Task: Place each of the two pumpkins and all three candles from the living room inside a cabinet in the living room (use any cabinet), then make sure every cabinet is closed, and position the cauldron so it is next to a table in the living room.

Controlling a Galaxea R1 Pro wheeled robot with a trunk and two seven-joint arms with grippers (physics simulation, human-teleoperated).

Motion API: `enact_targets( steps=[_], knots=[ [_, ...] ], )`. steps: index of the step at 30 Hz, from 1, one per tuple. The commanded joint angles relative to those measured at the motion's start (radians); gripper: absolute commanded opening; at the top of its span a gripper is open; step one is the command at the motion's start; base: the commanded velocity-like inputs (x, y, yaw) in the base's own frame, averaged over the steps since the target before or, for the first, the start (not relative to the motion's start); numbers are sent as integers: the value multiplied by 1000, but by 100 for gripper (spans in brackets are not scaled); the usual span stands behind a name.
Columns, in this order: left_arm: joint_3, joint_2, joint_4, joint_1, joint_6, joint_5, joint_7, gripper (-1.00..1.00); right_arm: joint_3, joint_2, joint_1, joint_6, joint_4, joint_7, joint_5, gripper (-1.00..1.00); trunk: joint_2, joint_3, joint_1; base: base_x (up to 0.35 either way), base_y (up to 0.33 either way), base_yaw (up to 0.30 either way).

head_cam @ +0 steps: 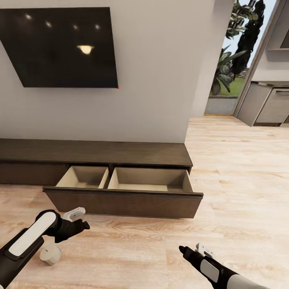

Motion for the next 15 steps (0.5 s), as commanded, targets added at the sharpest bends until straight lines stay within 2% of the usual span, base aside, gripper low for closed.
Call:
enact_targets(
  steps=[1,6,13,15],
  knots=[
    [-1,1,-1,-1,-2,10,11,100,8,-1,-1,-1,-1,3,-10,100,0,-1,0,0,0,0],
    [0,1,-1,-1,-2,10,14,100,7,-1,-1,-1,-1,3,-10,100,35,15,-19,-36,0,0],
    [0,1,-2,-1,0,10,12,100,7,-1,-1,-2,-1,3,-12,100,84,37,-46,-291,0,0],
    [0,1,-2,-1,0,10,12,100,7,-1,-1,-2,-1,3,-12,100,84,37,-46,-331,0,0]
  ],
)
